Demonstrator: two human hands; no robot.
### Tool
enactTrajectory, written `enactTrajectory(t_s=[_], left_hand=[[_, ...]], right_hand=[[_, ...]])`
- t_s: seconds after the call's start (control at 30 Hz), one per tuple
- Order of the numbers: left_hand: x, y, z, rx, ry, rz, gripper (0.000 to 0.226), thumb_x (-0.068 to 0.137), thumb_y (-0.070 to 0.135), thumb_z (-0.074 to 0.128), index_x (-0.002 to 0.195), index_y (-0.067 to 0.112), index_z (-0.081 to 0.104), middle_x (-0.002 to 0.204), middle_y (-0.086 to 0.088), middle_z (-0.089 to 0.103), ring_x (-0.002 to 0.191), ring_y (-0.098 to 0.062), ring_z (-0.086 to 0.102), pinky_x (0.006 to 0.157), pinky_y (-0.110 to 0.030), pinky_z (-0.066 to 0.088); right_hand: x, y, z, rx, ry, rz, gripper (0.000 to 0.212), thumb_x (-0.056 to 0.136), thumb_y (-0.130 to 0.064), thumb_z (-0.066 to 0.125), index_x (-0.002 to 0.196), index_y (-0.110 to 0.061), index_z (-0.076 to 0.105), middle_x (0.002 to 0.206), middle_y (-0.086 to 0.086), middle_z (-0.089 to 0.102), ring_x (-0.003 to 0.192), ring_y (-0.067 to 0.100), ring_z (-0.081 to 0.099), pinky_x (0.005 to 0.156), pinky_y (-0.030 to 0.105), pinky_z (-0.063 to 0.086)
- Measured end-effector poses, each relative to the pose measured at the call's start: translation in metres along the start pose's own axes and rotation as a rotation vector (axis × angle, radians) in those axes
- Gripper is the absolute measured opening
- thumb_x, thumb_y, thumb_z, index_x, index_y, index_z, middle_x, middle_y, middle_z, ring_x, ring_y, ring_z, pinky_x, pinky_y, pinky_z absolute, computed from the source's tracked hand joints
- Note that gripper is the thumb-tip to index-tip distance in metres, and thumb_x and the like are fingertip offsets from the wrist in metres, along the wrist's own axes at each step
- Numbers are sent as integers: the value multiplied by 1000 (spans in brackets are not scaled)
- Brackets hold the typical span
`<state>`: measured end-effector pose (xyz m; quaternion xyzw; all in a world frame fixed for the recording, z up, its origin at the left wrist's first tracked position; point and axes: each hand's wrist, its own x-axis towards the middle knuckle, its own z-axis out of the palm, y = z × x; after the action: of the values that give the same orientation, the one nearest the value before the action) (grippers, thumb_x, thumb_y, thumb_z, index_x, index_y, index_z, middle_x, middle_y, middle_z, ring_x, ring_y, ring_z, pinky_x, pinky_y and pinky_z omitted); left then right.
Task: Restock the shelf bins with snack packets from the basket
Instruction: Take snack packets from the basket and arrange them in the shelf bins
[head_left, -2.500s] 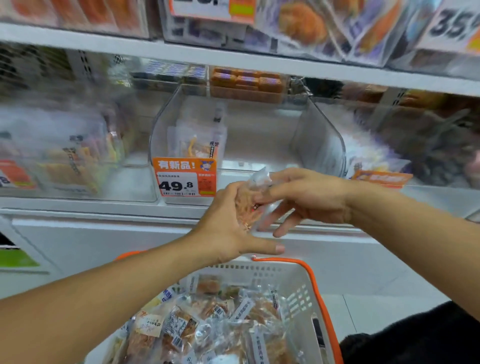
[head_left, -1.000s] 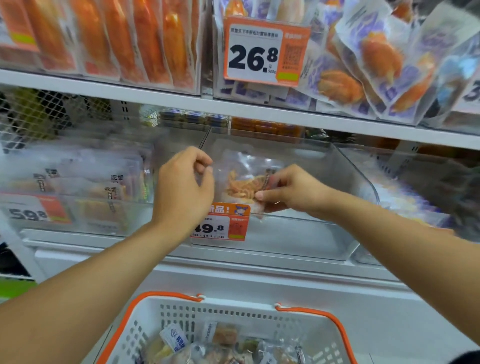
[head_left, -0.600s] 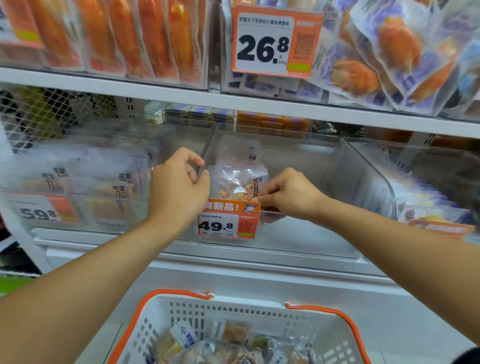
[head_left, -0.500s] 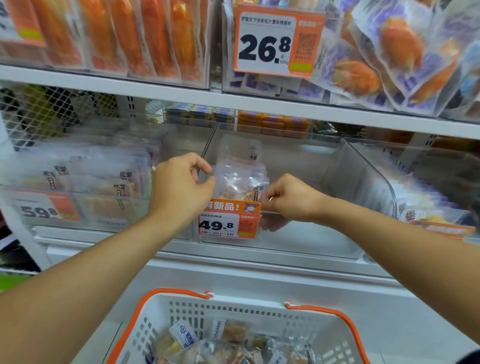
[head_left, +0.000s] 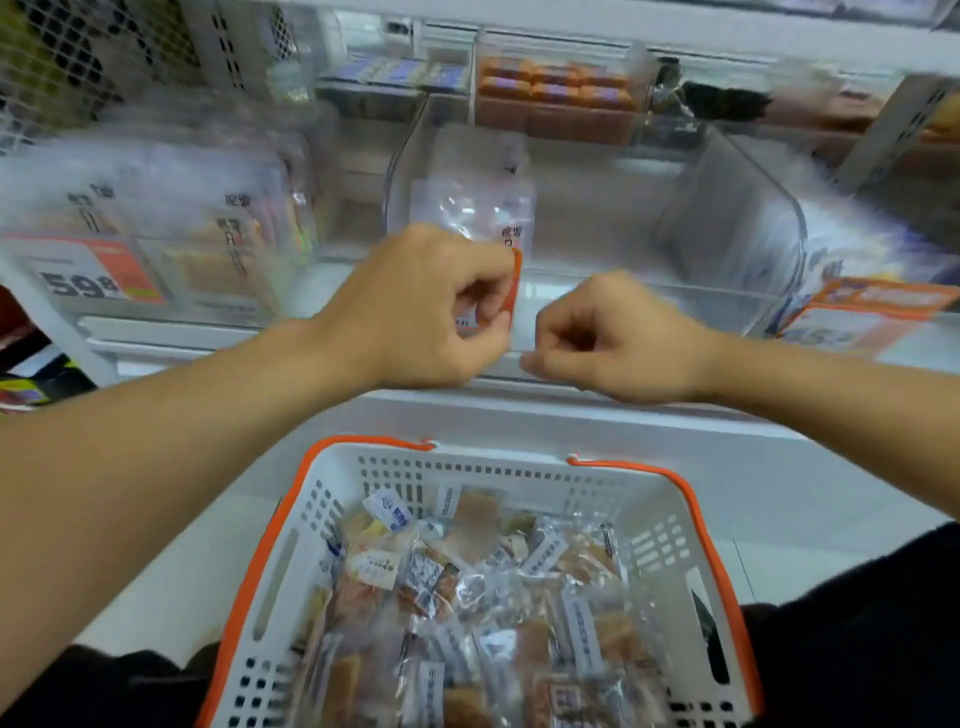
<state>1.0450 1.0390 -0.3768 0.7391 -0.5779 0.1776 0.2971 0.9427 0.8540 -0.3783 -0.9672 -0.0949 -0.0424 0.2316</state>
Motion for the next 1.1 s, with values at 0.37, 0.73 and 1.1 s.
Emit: enactTrajectory(t_s=[0.37,0.73,1.1], left_hand=[[-46,-2,56,207,-1394,-395,39,97,33,59,135,26,51,89,12,51,87,-15,54,86,-32,47],[-48,-25,46,195,-1445,-484,47,94,37,63,138,25,50,125,-2,58,114,-22,58,102,-44,48],[-36,-23,33,13,-1286,-390,123,58,51,90,153,37,14,154,11,32,139,-18,38,110,-35,38]], right_hand=[[-42,57,203,-7,-851,432,56,94,-31,67,141,-10,43,140,9,51,122,25,52,92,28,41],[-29,47,286,391,-555,725,24,83,-26,79,99,-13,68,91,0,64,79,12,59,70,23,49],[5,10,72,1301,-403,902,28,90,-4,46,102,13,65,89,27,73,71,25,75,66,29,62]])
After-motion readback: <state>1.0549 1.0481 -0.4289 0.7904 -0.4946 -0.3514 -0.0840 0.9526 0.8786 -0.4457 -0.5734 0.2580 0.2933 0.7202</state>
